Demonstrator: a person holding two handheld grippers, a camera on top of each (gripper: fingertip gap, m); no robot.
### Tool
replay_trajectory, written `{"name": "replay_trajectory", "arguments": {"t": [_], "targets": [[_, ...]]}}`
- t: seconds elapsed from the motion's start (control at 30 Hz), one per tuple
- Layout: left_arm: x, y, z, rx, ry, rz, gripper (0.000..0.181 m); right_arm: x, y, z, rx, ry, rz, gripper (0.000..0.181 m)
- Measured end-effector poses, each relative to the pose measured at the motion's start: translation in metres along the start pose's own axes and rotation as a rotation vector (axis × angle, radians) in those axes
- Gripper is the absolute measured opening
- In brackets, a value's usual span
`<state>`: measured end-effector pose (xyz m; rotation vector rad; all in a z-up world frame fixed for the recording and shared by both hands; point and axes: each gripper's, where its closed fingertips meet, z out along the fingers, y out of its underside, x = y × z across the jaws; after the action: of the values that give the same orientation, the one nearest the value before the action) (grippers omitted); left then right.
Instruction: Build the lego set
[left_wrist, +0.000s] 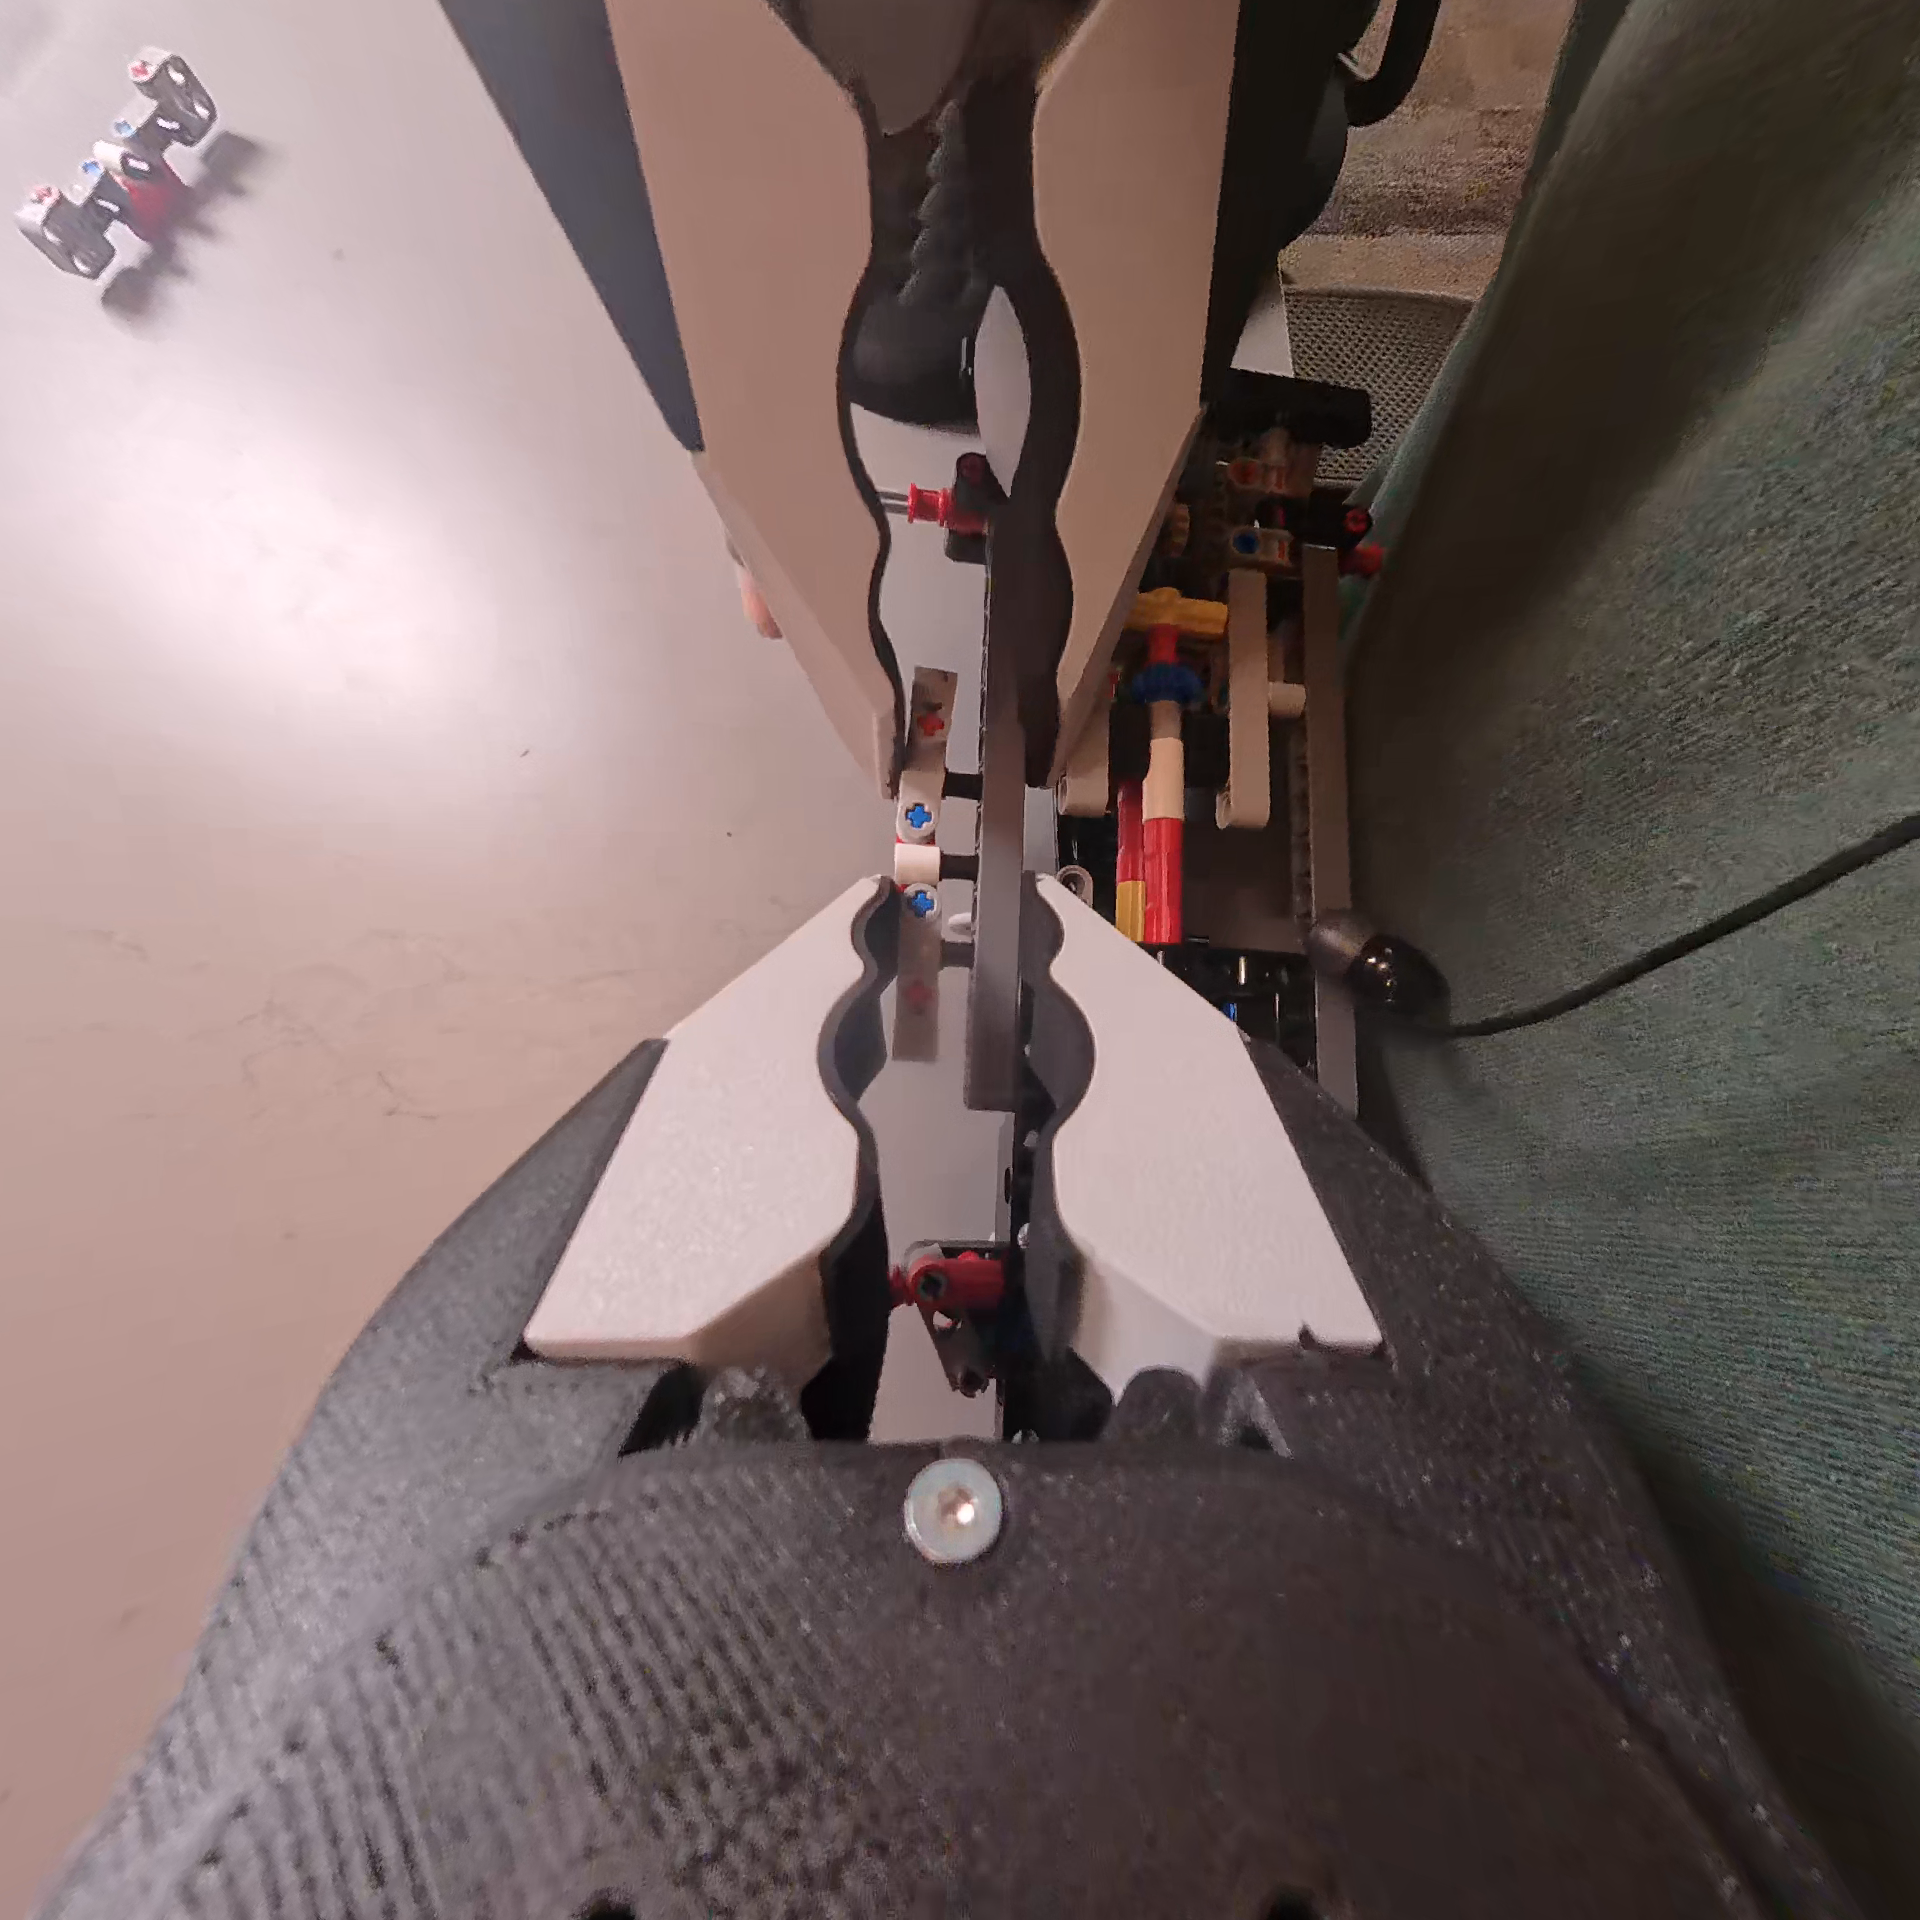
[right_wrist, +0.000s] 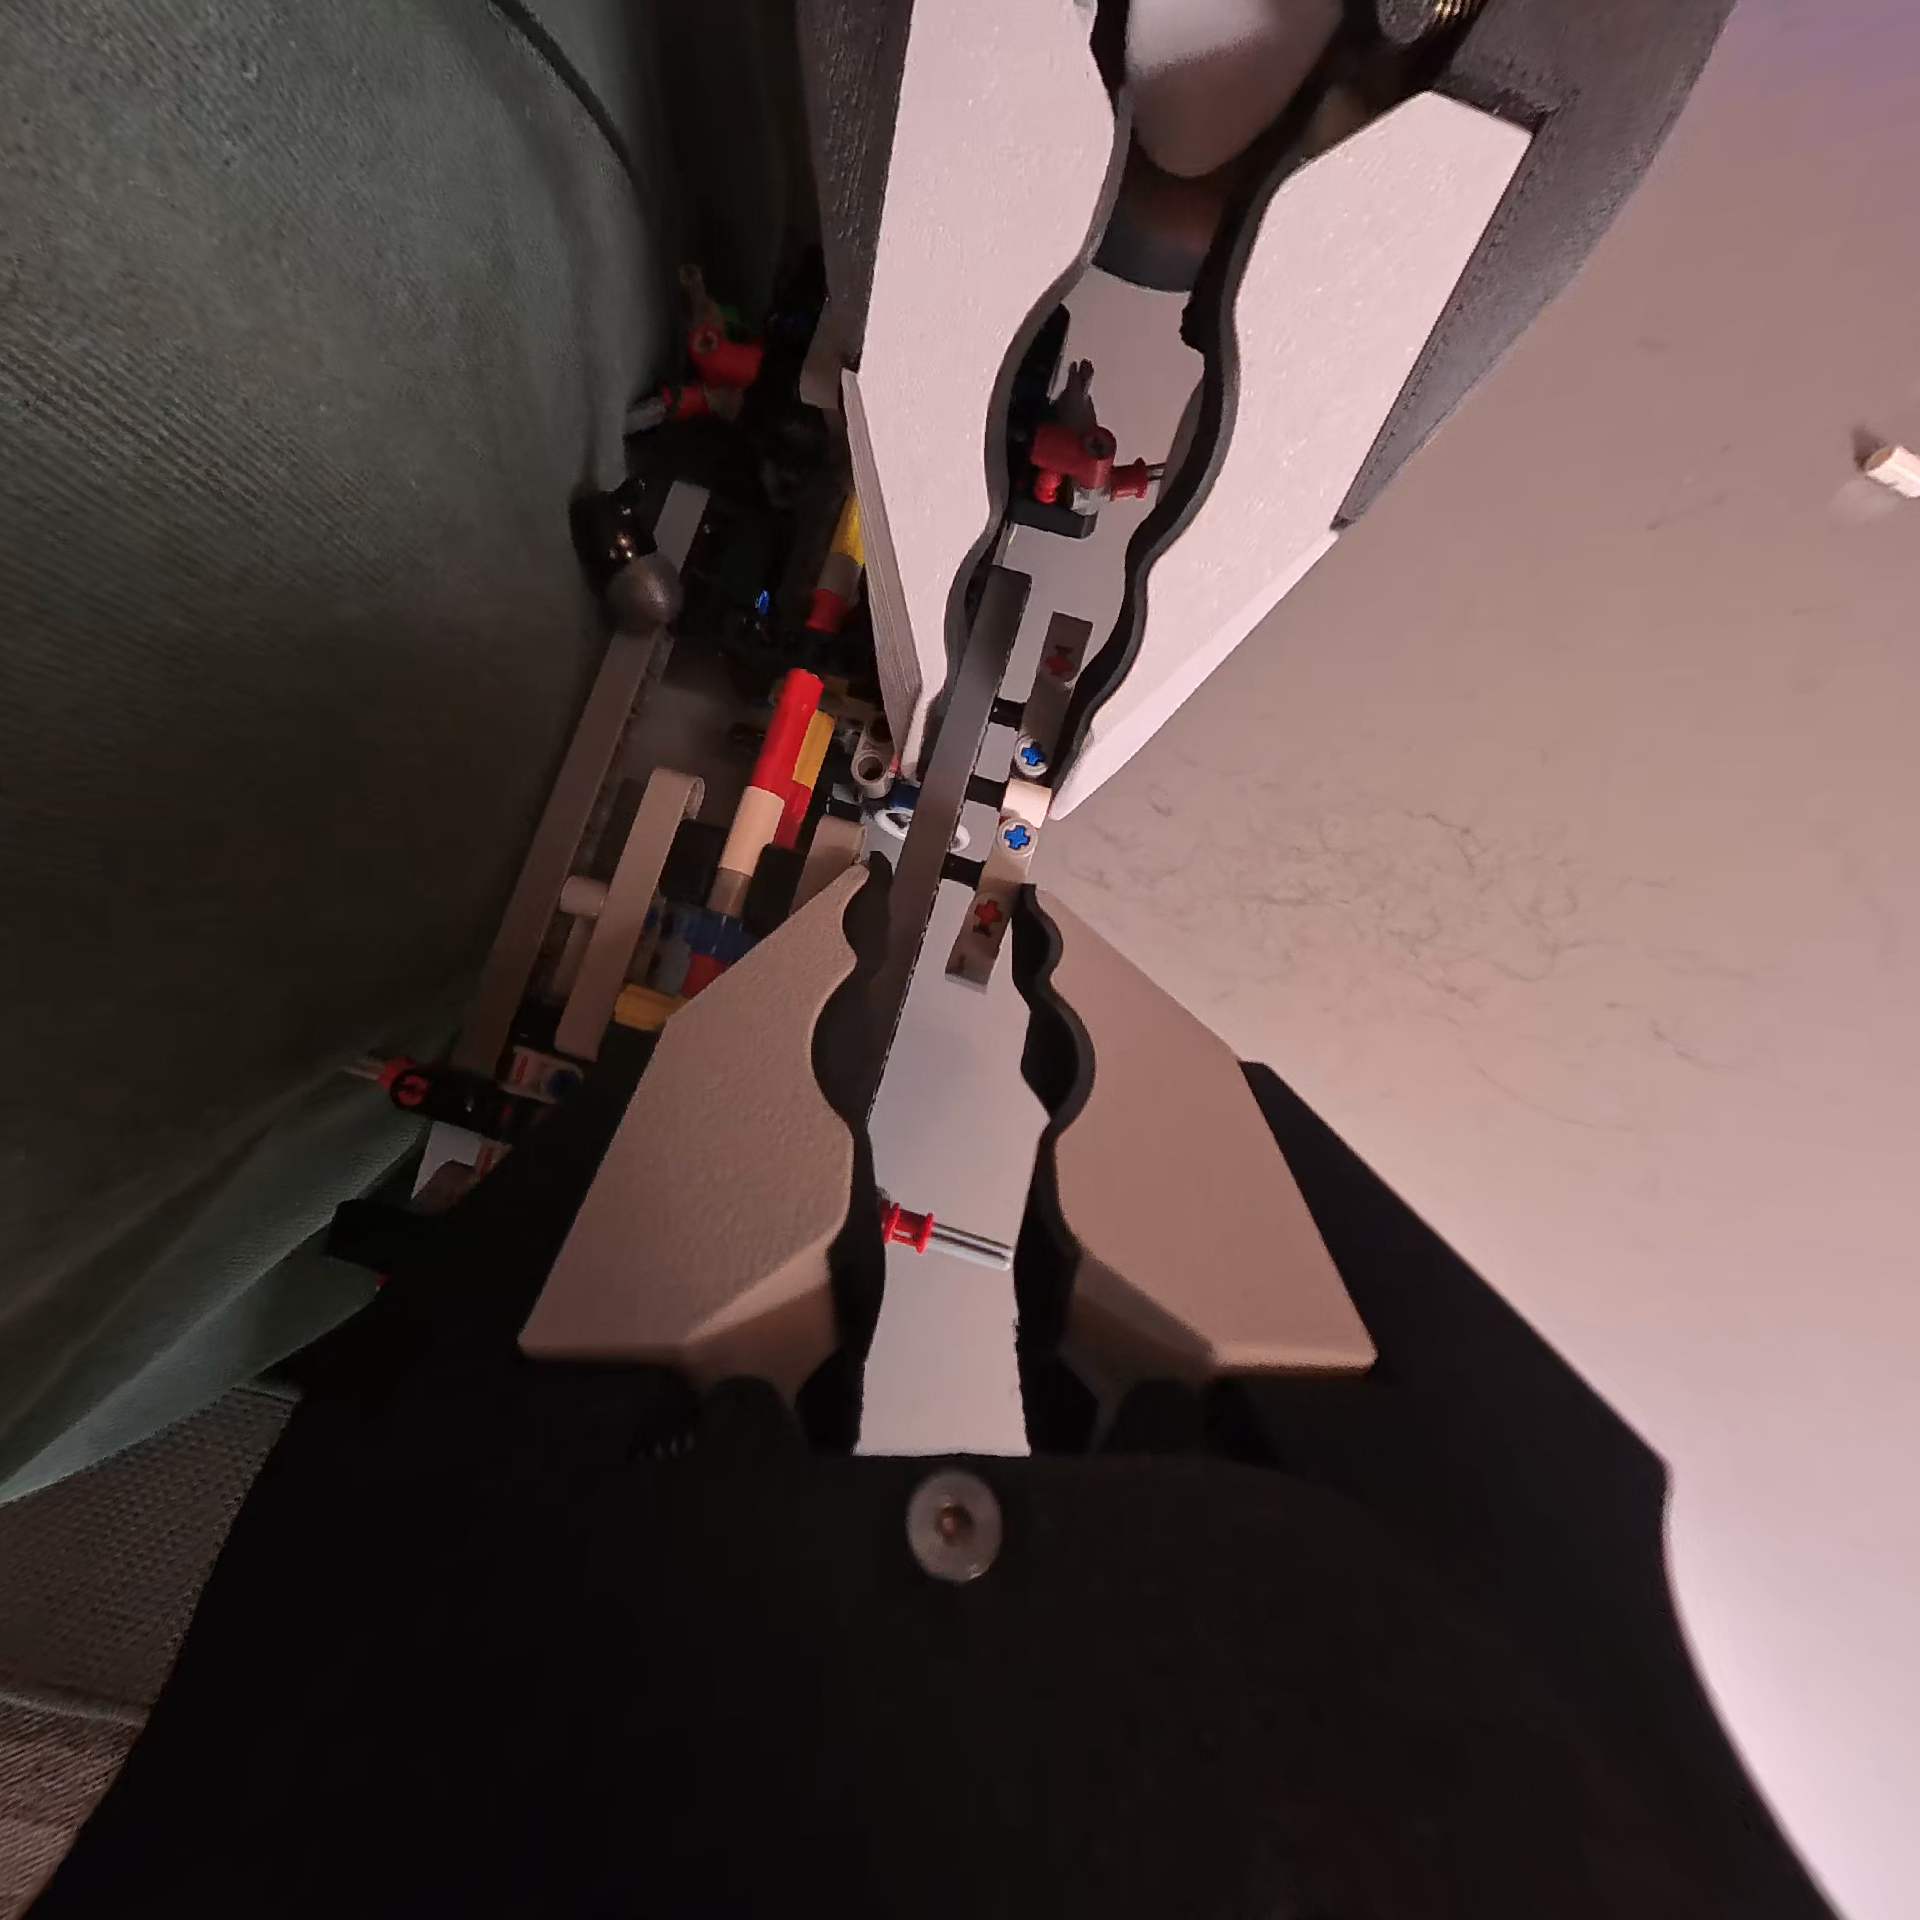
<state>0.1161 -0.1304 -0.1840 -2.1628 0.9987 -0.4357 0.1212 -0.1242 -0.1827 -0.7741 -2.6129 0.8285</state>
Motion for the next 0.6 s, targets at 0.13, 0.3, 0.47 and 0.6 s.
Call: {"name": "replay_trajectory", "arguments": {"t": [0.13,0.3,0.47,0.6], "targets": [[0.0004,0.0000,-0.0002,0.025,-0.006,-0.029,0.022,-0.0001,-0.0006,0.0002,0.014,0.007,-0.036,0.021],[0.0013,-0.0006,-0.0006,0.038,-0.030,-0.025,0.022,-0.0004,-0.0015,0.0001,0.015,0.023,-0.078,0.021],[0.0032,-0.0028,-0.0010,0.050,-0.055,0.010,0.022,-0.0025,-0.0024,-0.0014,-0.018,0.049,-0.198,0.020],[0.0022,-0.0023,0.0006,0.048,-0.048,-0.005,0.022,-0.0017,-0.0006,0.0002,-0.016,0.040,-0.198,0.020]]}}
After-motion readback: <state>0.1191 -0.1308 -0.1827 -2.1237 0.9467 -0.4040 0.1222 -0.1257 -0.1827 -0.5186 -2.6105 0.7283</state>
